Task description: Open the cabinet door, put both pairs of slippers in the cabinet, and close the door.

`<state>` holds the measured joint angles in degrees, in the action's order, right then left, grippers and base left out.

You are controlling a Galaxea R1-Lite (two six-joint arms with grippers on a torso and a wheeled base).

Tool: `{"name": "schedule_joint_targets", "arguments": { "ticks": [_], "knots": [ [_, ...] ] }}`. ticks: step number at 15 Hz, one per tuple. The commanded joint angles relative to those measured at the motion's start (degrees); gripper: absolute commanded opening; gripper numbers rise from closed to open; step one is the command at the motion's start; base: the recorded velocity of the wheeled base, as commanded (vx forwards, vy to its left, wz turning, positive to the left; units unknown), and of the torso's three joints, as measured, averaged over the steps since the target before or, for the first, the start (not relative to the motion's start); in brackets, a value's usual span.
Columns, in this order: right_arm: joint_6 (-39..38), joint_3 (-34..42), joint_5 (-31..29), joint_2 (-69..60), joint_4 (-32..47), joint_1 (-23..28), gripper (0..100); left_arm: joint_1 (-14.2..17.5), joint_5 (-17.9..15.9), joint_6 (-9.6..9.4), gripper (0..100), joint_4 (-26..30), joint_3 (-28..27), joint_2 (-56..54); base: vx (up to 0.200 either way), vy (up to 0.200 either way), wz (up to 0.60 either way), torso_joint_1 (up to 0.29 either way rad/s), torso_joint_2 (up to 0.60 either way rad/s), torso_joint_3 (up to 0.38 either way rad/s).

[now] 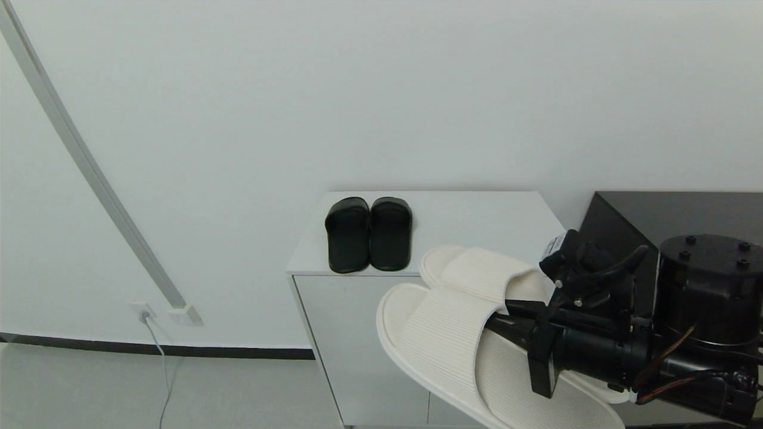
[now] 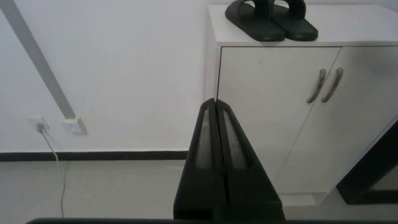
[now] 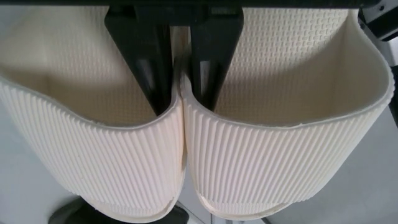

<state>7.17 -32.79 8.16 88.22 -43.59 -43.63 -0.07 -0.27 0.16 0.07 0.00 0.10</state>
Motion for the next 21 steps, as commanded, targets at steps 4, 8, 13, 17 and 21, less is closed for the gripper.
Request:
{"name": "schedule_joint_targets", "arguments": {
  "ticks": [4,8,13,17,21],
  "knots": [
    [0.1,1.7,0.2,0.3,0.0,0.0,0,0.0,0.4,0.11,0,0.0,0.0,0.1,0.000,0.000,0.00,0.000,0.00,0.000],
    [0.3,2.4,0.2,0.9,-0.5,-0.1,0,0.0,0.2,0.11,0,0.0,0.0,0.1,0.000,0.000,0.00,0.000,0.00,0.000],
    [0.4,2.9,0.2,1.0,-1.8,-0.1,0,0.0,0.0,0.11,100,0.0,-0.1,0.1,0.000,0.000,0.00,-0.013,0.02,0.017],
    [0.4,3.1,0.2,1.2,-2.0,-0.1,0,0.0,0.0,0.11,100,0.0,-0.1,0.1,0.000,0.000,0.00,-0.155,0.35,0.192],
    [1.0,3.3,0.2,1.2,-2.0,-0.1,0,0.0,0.0,0.11,100,0.0,-0.1,0.1,0.000,0.000,0.00,-0.188,0.45,0.255]
  ]
}}
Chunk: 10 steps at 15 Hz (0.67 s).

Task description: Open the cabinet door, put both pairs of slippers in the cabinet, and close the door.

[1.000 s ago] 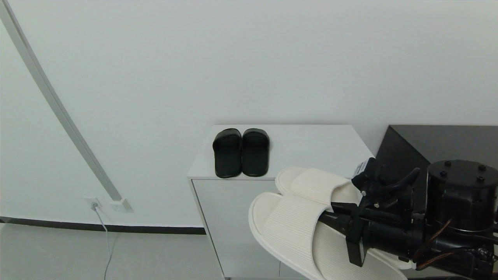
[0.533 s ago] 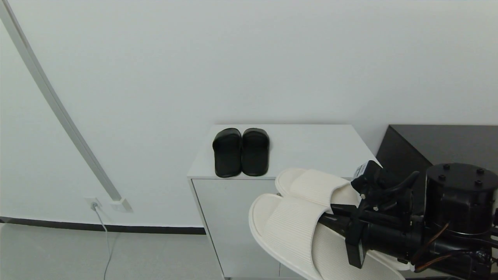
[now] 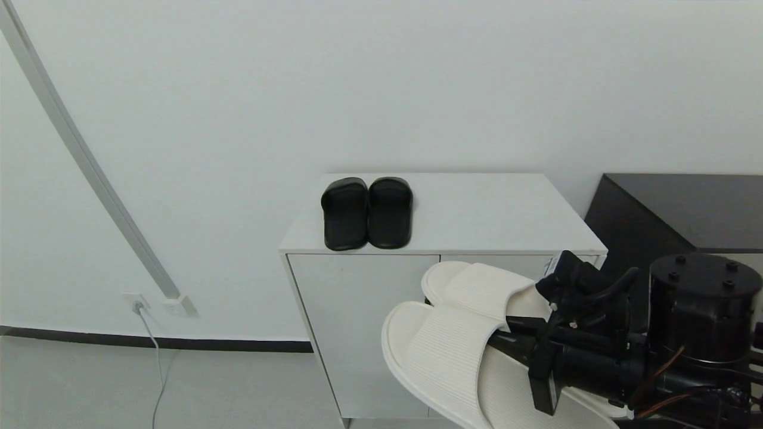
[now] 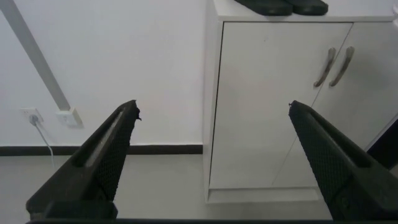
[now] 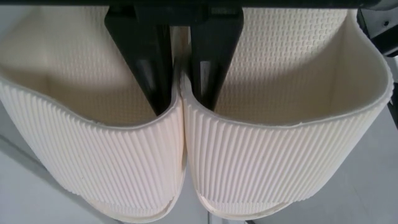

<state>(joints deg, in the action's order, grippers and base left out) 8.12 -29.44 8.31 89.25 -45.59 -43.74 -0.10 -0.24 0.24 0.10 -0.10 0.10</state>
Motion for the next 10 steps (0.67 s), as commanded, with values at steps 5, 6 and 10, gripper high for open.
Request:
{"name": "schedule_joint_targets", "arguments": {
  "ticks": [5,6,10],
  "knots": [
    [0.2,0.2,0.0,0.6,0.0,0.0,0,0.0,0.0,0.02,100,0.0,0.0,0.1,0.000,0.000,0.00,-0.227,0.55,0.320],
    [0.2,0.2,0.0,0.7,0.0,0.0,0,0.0,0.0,0.02,100,0.0,0.0,0.1,0.000,0.000,0.00,-0.222,0.54,0.325],
    [0.2,0.2,0.0,0.9,-0.1,-0.1,0,0.0,0.0,0.02,100,0.0,0.0,0.1,0.000,0.000,0.00,-0.196,0.52,0.317]
  ]
}}
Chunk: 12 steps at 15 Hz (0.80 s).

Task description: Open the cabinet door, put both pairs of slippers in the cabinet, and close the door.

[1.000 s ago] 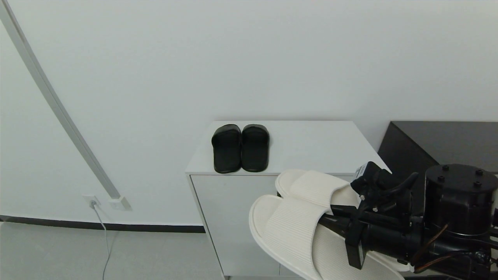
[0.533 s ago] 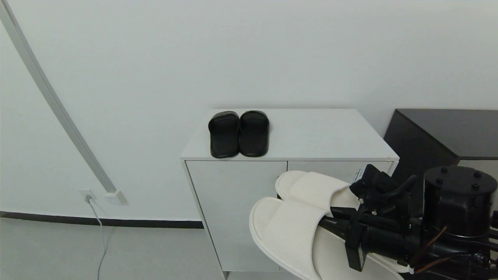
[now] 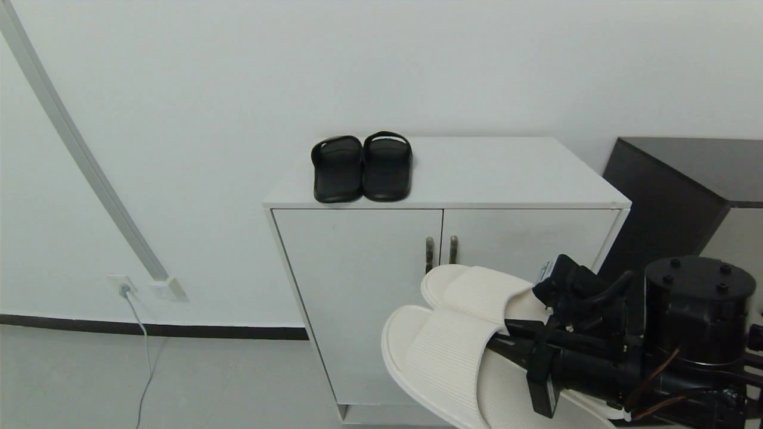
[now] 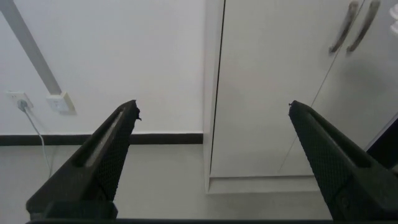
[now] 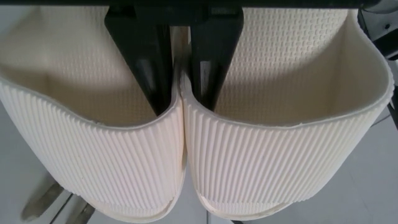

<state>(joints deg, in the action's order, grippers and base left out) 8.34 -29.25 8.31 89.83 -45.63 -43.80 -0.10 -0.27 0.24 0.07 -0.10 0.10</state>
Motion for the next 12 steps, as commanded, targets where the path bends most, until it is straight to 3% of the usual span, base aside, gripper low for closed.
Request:
{"name": "schedule_joint_targets", "arguments": {
  "ticks": [1,12],
  "knots": [
    [0.1,0.0,0.0,0.6,-0.2,-0.1,0,0.0,0.0,0.02,100,0.0,0.0,0.1,0.000,0.000,0.00,-0.188,0.51,0.334],
    [0.2,0.2,-0.1,1.4,-0.5,-0.1,0,0.0,0.0,0.02,100,0.0,0.0,0.1,0.000,0.000,0.00,-0.137,0.47,0.341]
  ]
}}
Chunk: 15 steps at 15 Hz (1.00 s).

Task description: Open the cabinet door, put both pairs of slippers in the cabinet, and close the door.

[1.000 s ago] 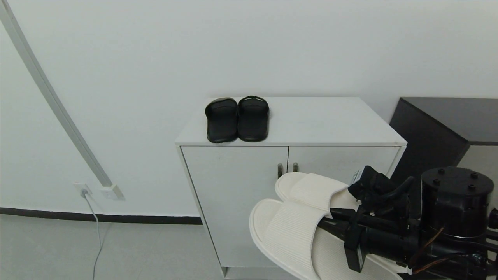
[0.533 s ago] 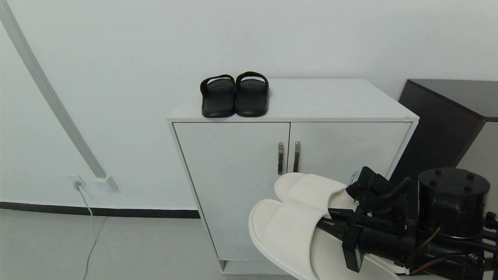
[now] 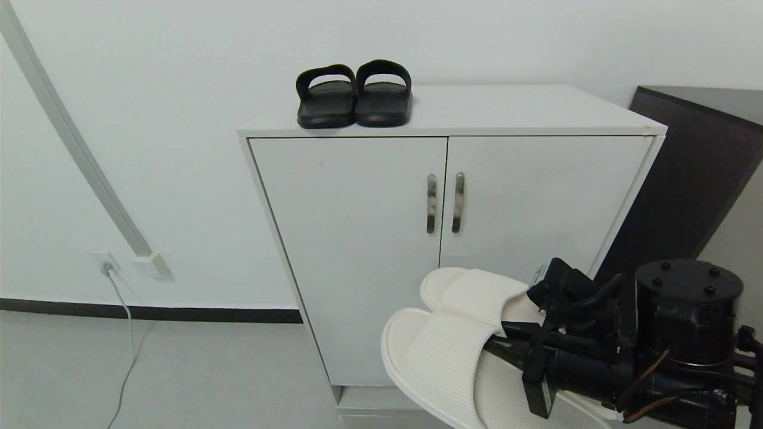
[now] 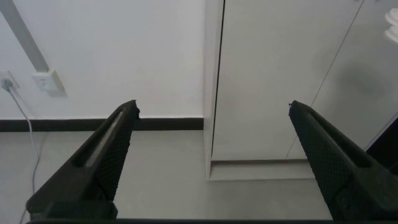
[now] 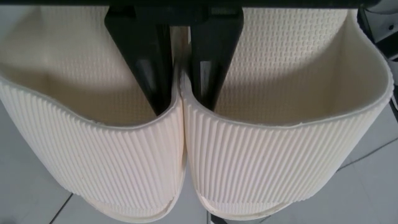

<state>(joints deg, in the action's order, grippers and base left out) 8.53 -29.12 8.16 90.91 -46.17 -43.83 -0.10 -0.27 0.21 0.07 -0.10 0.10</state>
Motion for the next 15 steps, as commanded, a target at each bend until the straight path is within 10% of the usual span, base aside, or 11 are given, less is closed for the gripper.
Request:
{"name": "schedule_joint_targets", "arguments": {
  "ticks": [1,7,15],
  "knots": [
    [0.3,0.3,0.0,0.1,-0.3,0.1,0,0.0,-0.1,0.06,100,0.0,0.0,0.1,0.000,0.000,0.00,-0.076,0.47,0.373],
    [1.5,1.6,-0.2,0.3,-2.6,0.0,0,0.0,0.2,0.14,100,0.0,0.0,0.1,0.000,0.000,0.00,-0.029,0.41,0.376],
    [1.6,1.7,-0.2,0.6,-2.8,0.0,0,-0.1,0.0,0.76,100,-0.3,-0.3,1.0,0.000,0.000,0.00,0.001,0.03,0.030]
  ]
}}
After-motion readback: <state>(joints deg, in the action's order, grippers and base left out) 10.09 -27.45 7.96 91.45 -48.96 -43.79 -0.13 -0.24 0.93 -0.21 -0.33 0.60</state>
